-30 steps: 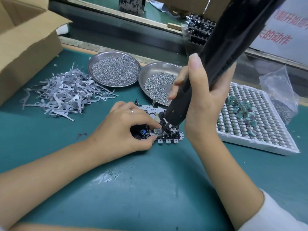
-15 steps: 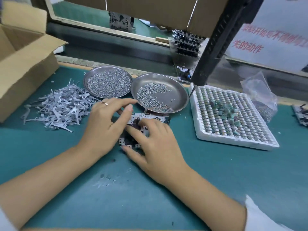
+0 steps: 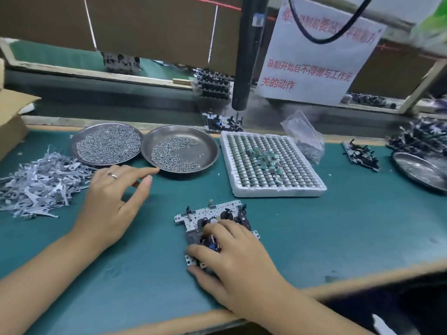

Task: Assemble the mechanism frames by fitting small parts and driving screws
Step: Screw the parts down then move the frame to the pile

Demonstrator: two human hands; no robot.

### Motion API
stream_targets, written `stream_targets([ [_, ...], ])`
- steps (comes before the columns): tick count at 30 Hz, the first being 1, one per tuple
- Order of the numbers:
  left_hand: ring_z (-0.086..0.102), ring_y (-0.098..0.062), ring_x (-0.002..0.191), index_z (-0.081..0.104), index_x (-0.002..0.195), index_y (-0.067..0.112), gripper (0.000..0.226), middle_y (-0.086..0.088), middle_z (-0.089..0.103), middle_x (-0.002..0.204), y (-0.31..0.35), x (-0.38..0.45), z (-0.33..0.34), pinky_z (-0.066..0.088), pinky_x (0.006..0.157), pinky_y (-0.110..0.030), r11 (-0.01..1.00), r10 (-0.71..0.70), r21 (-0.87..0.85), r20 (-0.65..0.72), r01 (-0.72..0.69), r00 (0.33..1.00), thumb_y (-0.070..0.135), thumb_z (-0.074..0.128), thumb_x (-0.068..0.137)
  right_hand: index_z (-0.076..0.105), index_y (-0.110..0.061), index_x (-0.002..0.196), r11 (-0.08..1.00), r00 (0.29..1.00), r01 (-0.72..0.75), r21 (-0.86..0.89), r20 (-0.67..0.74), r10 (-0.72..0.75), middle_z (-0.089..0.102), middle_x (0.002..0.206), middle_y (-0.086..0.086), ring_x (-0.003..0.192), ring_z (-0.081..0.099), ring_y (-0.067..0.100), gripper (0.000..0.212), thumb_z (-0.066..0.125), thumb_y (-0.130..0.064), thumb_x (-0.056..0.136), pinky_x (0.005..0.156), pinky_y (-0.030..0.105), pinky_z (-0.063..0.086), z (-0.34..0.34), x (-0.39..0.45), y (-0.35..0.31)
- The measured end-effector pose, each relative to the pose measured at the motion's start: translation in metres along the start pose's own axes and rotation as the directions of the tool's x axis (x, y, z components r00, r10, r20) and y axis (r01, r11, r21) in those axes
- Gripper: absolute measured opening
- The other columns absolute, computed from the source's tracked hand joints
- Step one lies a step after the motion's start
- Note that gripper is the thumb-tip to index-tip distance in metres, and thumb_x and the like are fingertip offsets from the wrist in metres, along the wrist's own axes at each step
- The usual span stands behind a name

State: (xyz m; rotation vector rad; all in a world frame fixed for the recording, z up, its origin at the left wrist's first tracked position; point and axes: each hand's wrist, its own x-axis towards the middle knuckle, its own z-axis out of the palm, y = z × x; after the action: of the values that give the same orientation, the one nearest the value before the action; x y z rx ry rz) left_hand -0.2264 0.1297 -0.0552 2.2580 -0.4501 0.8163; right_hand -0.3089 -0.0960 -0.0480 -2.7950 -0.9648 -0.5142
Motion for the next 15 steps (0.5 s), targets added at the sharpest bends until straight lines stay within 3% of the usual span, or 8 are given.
stream_targets([
  [3, 0.053, -0.019, 0.082, 0.070, 0.104, 0.010, 0.040, -0.001, 0.063, 0.082, 0.001, 0.001, 0.001, 0.036, 0.088, -0.045, 1.000, -0.001, -0.004, 0.012, 0.001, 1.000, 0.035, 0.042, 0.091, 0.069, -0.024, 0.101, 0.995, 0.996, -0.092, -0.036, 0.008, 0.092, 0.061, 0.102, 0.005, 0.093, 0.059, 0.026, 0.022, 0.057, -0.038, 0.088, 0.082, 0.031, 0.048, -0.013, -0.033, 0.026],
  [7, 0.059, -0.031, 0.080, 0.071, 0.104, 0.010, 0.040, -0.001, 0.063, 0.081, 0.001, 0.001, 0.000, 0.041, 0.087, -0.057, 1.000, 0.015, 0.011, 0.036, -0.015, 0.999, 0.034, 0.042, 0.091, 0.071, -0.018, 0.098, 0.944, 0.959, -0.285, -0.168, -0.055, 0.280, 0.062, 0.097, 0.007, 0.088, 0.062, 0.028, 0.016, 0.065, -0.027, 0.086, 0.075, 0.036, 0.051, -0.029, -0.068, 0.072],
  [9, 0.060, -0.031, 0.080, 0.071, 0.104, 0.010, 0.040, 0.000, 0.062, 0.081, 0.001, 0.000, 0.000, 0.041, 0.086, -0.056, 0.999, 0.036, 0.030, 0.040, -0.037, 0.999, 0.034, 0.042, 0.091, 0.071, -0.013, 0.097, 0.850, 0.894, -0.439, -0.292, -0.052, 0.444, 0.064, 0.098, 0.011, 0.093, 0.063, 0.035, 0.019, 0.073, -0.016, 0.079, 0.076, 0.043, 0.051, -0.035, -0.080, 0.098],
  [12, 0.059, -0.028, 0.079, 0.071, 0.103, 0.011, 0.040, 0.003, 0.061, 0.081, 0.001, 0.000, 0.002, 0.039, 0.085, -0.050, 0.997, 0.056, 0.052, 0.049, -0.059, 0.997, 0.035, 0.042, 0.091, 0.064, -0.010, 0.115, 0.636, 0.725, -0.629, -0.447, -0.042, 0.688, 0.055, 0.127, 0.017, 0.123, 0.046, 0.039, 0.037, 0.062, -0.005, 0.079, 0.095, 0.051, 0.039, -0.044, -0.085, 0.126],
  [14, 0.059, -0.029, 0.077, 0.072, 0.102, 0.010, 0.040, 0.000, 0.063, 0.082, 0.001, 0.000, 0.003, 0.038, 0.083, -0.048, 0.995, 0.076, 0.067, 0.057, -0.080, 0.995, 0.035, 0.042, 0.090, 0.060, -0.009, 0.122, 0.609, 0.697, -0.659, -0.441, -0.054, 0.715, 0.049, 0.134, 0.020, 0.128, 0.041, 0.039, 0.046, 0.060, -0.002, 0.076, 0.098, 0.051, 0.035, -0.046, -0.080, 0.132],
  [15, 0.059, -0.029, 0.076, 0.072, 0.102, 0.010, 0.040, -0.001, 0.064, 0.083, 0.001, 0.000, 0.004, 0.037, 0.083, -0.047, 0.994, 0.080, 0.076, 0.060, -0.084, 0.995, 0.035, 0.043, 0.090, 0.063, -0.006, 0.118, 0.651, 0.726, -0.647, -0.398, -0.059, 0.685, 0.053, 0.129, 0.022, 0.123, 0.047, 0.040, 0.044, 0.063, 0.001, 0.074, 0.095, 0.051, 0.037, -0.046, -0.073, 0.129],
])
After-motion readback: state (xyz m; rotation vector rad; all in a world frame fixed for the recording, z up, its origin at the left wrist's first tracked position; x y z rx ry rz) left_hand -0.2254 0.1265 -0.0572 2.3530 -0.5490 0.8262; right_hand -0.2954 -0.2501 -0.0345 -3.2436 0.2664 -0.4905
